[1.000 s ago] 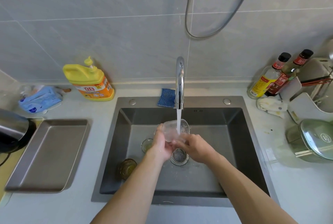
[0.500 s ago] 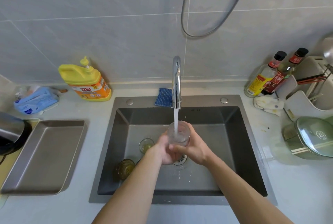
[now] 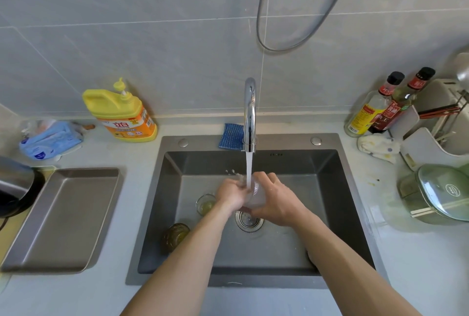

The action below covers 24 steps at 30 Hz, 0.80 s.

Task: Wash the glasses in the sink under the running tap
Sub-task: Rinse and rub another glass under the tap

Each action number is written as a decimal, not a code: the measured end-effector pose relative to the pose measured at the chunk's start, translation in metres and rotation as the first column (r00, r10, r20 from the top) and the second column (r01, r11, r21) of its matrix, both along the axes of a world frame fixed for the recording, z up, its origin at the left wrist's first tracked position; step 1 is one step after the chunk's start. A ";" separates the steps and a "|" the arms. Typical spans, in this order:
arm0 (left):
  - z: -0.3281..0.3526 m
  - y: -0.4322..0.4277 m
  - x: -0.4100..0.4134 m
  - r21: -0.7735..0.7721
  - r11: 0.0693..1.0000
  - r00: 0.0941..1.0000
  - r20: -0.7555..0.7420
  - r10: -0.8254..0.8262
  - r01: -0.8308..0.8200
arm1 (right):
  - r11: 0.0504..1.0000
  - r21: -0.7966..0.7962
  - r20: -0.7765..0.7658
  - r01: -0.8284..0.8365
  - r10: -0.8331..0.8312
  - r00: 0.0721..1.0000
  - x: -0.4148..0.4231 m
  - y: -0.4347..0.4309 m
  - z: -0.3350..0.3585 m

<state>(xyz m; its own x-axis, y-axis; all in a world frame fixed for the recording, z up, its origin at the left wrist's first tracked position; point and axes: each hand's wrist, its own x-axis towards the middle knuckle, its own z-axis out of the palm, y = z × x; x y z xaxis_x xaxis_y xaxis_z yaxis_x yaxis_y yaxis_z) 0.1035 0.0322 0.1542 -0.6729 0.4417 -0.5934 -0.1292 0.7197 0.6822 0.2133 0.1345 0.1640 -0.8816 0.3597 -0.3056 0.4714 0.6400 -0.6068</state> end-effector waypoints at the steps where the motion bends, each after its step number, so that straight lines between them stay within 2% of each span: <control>1: 0.000 0.000 0.000 -0.017 1.000 1.000 -0.007 -0.009 0.009 | 1.000 -0.007 -0.024 0.007 -0.008 1.000 -0.001 0.001 -0.001; 2: -0.001 -0.002 0.000 0.014 1.000 0.998 0.061 0.019 -0.020 | 1.000 -0.016 -0.037 0.020 -0.021 0.999 -0.003 0.002 -0.002; 4: -0.005 -0.003 0.000 0.164 0.964 0.927 0.349 0.141 -0.209 | 0.997 -0.056 -0.033 0.049 -0.050 0.998 -0.006 0.007 -0.003; 6: -0.002 -0.005 0.000 0.288 0.829 0.763 0.603 0.232 -0.479 | 0.991 -0.115 -0.032 0.070 -0.074 0.997 -0.008 0.007 -0.005; 8: 0.001 -0.005 0.004 0.307 0.732 0.675 0.686 0.272 -0.608 | 0.972 -0.184 -0.022 0.143 -0.150 0.989 -0.012 0.002 -0.005; 10: 0.003 -0.005 0.013 0.331 0.724 0.686 0.678 0.264 -0.605 | 0.946 -0.222 0.014 0.236 -0.239 0.971 -0.016 -0.007 -0.009; 13: -0.003 0.000 0.020 0.388 0.804 0.818 0.541 0.197 -0.450 | 0.964 -0.161 -0.060 0.214 -0.226 0.972 -0.018 -0.017 -0.006; 15: -0.008 0.000 0.017 0.420 0.818 0.885 0.412 0.215 -0.394 | 0.949 -0.234 -0.120 0.209 -0.242 0.963 -0.015 -0.019 -0.006; 17: -0.007 -0.001 0.014 0.421 0.772 0.847 0.453 0.276 -0.477 | 0.900 -0.381 -0.166 0.213 -0.293 0.942 -0.009 -0.023 -0.003; 19: -0.003 0.001 0.012 0.379 0.747 0.784 0.546 0.296 -0.546 | 0.874 -0.449 -0.208 0.186 -0.305 0.929 -0.011 -0.023 -0.008; 20: 0.000 0.002 0.012 0.362 0.743 0.774 0.545 0.322 -0.563 | 0.858 -0.480 -0.201 0.181 -0.309 0.930 -0.013 -0.024 -0.012; 22: 0.006 0.002 0.011 0.334 0.780 0.814 0.461 0.355 -0.529 | 0.822 -0.543 -0.166 0.173 -0.307 0.937 -0.015 -0.022 -0.018; 24: 0.013 -0.004 0.010 0.327 0.854 0.891 0.352 0.287 -0.405 | 0.855 -0.498 -0.152 0.145 -0.251 0.956 -0.013 -0.016 -0.011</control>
<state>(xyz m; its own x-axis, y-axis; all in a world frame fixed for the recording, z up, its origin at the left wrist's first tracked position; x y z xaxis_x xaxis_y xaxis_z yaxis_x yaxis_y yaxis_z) 0.1131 0.0285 0.1676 -0.6553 0.4411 -0.6133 -0.5477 0.2818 0.7878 0.2006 0.1184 0.1529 -0.8686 0.3898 -0.3058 0.3888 0.1536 -0.9084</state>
